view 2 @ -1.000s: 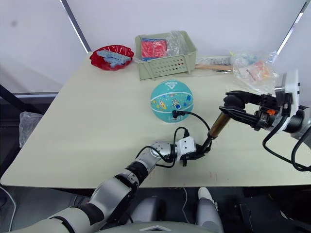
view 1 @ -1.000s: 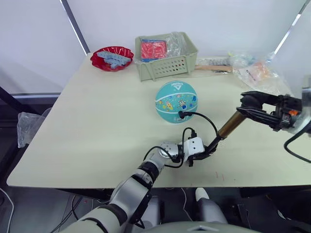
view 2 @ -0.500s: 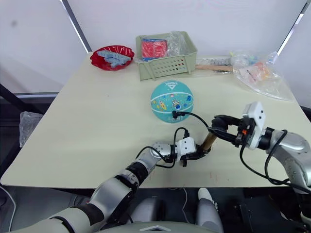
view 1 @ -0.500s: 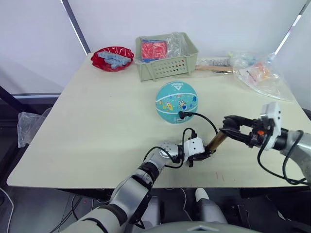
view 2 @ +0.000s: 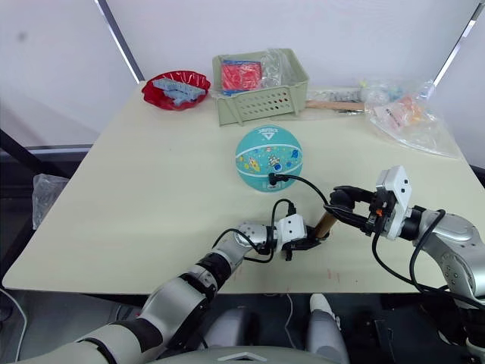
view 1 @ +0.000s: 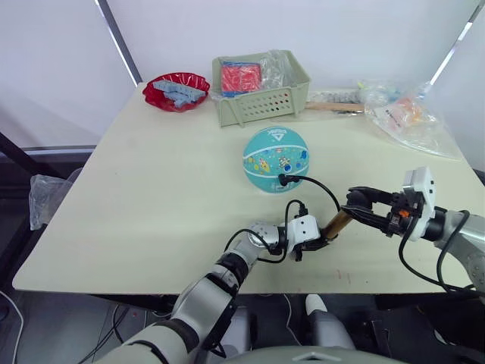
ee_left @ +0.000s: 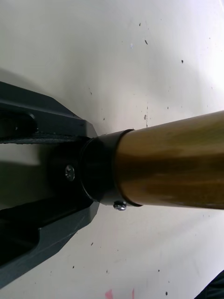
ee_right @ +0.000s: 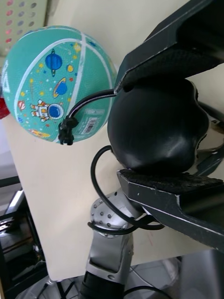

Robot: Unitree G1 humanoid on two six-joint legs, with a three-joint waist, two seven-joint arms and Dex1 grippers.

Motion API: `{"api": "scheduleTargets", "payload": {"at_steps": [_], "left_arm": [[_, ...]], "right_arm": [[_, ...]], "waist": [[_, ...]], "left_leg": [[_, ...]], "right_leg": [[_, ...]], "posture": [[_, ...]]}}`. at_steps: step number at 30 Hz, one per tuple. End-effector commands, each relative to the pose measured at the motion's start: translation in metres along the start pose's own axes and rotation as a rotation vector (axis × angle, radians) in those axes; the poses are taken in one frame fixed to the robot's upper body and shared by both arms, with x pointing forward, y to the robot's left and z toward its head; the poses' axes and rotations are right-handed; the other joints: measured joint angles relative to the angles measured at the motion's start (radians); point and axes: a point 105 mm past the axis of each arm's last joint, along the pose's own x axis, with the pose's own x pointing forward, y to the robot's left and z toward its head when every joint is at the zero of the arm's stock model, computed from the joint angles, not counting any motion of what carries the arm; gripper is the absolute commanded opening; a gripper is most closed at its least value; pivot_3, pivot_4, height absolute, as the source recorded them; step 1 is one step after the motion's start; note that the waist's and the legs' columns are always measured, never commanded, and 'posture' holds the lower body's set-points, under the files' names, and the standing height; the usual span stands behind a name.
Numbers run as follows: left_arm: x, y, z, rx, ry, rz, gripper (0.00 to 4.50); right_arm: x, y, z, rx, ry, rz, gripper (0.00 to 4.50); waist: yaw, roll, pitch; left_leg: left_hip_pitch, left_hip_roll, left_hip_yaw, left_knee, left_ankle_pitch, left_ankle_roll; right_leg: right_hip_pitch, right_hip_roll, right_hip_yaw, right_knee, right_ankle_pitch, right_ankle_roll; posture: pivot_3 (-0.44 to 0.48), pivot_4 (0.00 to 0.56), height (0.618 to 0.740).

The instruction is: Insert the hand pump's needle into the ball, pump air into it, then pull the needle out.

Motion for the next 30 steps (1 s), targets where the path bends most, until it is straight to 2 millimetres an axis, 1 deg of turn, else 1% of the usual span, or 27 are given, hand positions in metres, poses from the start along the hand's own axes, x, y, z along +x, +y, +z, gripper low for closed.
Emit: {"api": "scheduleTargets", "payload": {"at_steps": [1, 3, 6, 9, 13, 15, 20, 22, 25, 27, 29, 30], "left_arm": [[-0.021, -0.048, -0.073, -0.136, 0.268, -0.133, 1.12], [-0.021, -0.048, -0.073, -0.136, 0.267, -0.135, 1.12], [-0.021, -0.048, -0.072, -0.135, 0.267, -0.136, 1.12], [-0.022, -0.048, -0.073, -0.134, 0.268, -0.139, 1.12], [-0.023, -0.047, -0.073, -0.135, 0.27, -0.138, 1.12], [-0.023, -0.047, -0.074, -0.135, 0.271, -0.138, 1.12], [-0.024, -0.048, -0.074, -0.137, 0.271, -0.139, 1.12], [-0.023, -0.048, -0.074, -0.137, 0.269, -0.139, 1.12], [-0.022, -0.048, -0.073, -0.138, 0.264, -0.14, 1.12], [-0.022, -0.048, -0.072, -0.139, 0.261, -0.14, 1.12], [-0.021, -0.048, -0.071, -0.138, 0.257, -0.142, 1.12], [-0.021, -0.048, -0.071, -0.138, 0.256, -0.143, 1.12]], "right_arm": [[-0.02, -0.009, 0.054, -0.103, -0.141, -0.04, 2.07], [-0.024, -0.009, 0.069, -0.122, -0.18, -0.036, 2.07], [-0.029, -0.009, 0.083, -0.143, -0.199, -0.041, 2.07], [-0.036, -0.011, 0.101, -0.179, -0.222, -0.055, 2.07], [-0.047, -0.012, 0.129, -0.23, -0.267, -0.075, 2.07], [-0.05, -0.013, 0.137, -0.241, -0.285, -0.084, 2.07], [-0.053, -0.01, 0.15, -0.256, -0.297, -0.074, 2.07], [-0.052, -0.009, 0.152, -0.253, -0.3, -0.07, 2.07], [-0.047, -0.01, 0.146, -0.242, -0.277, -0.068, 2.07], [-0.042, -0.011, 0.134, -0.224, -0.235, -0.068, 2.07], [-0.035, -0.013, 0.112, -0.212, -0.144, -0.065, 2.07], [-0.033, -0.013, 0.106, -0.207, -0.121, -0.064, 2.07]], "waist": [[0.001, 0.003, 0.003], [0.002, 0.004, 0.006], [0.002, 0.004, 0.008], [0.002, 0.004, 0.009], [0.002, 0.005, 0.011], [0.002, 0.005, 0.011], [0.001, 0.004, 0.013], [0.001, 0.004, 0.013], [0.001, 0.003, 0.013], [0.001, 0.003, 0.013], [0.001, 0.003, 0.013], [0.001, 0.002, 0.012]], "left_leg": [[0.0, 0.0, 0.0, 0.0, 0.0, 0.0], [0.0, 0.0, 0.0, 0.0, 0.0, 0.0], [-0.001, 0.0, 0.0, 0.0, 0.0, 0.0], [-0.001, 0.0, 0.0, 0.001, 0.0, 0.0], [-0.001, -0.001, 0.0, 0.001, 0.0, 0.0], [-0.001, -0.001, 0.0, 0.001, 0.0, 0.0], [-0.001, -0.001, 0.0, 0.001, 0.0, 0.0], [-0.001, -0.001, 0.0, 0.001, 0.0, 0.0], [-0.001, -0.001, -0.001, 0.001, 0.0, 0.0], [-0.001, -0.001, 0.0, 0.001, 0.0, 0.0], [-0.001, -0.001, 0.0, 0.001, 0.0, 0.0], [-0.001, -0.001, 0.0, 0.001, 0.0, 0.0]], "right_leg": [[0.0, 0.0, 0.0, 0.0, 0.0, 0.0], [0.0, 0.0, 0.0, 0.0, 0.0, 0.0], [0.0, 0.0, -0.001, 0.0, 0.0, 0.0], [0.0, 0.0, -0.001, 0.0, 0.0, 0.0], [0.0, 0.0, -0.001, 0.0, 0.0, 0.0], [0.0, 0.0, -0.002, 0.0, 0.0, 0.0], [0.0, 0.0, -0.001, 0.0, 0.0, 0.0], [0.0, 0.0, -0.001, 0.0, 0.0, 0.0], [0.0, -0.001, -0.001, 0.0, 0.0, 0.0], [0.0, -0.001, -0.001, 0.0, 0.0, 0.0], [0.0, -0.001, -0.001, 0.0, 0.0, 0.0], [0.0, -0.001, -0.001, 0.0, 0.0, 0.0]], "posture": [[0.0, 0.15, 0.738], [0.0, 0.15, 0.738], [0.0, 0.15, 0.738], [0.0, 0.15, 0.738], [0.0, 0.15, 0.738], [0.0, 0.15, 0.738], [0.0, 0.15, 0.738], [0.0, 0.15, 0.738], [0.0, 0.15, 0.738], [0.0, 0.15, 0.738], [0.0, 0.15, 0.738], [0.0, 0.15, 0.738]]}}
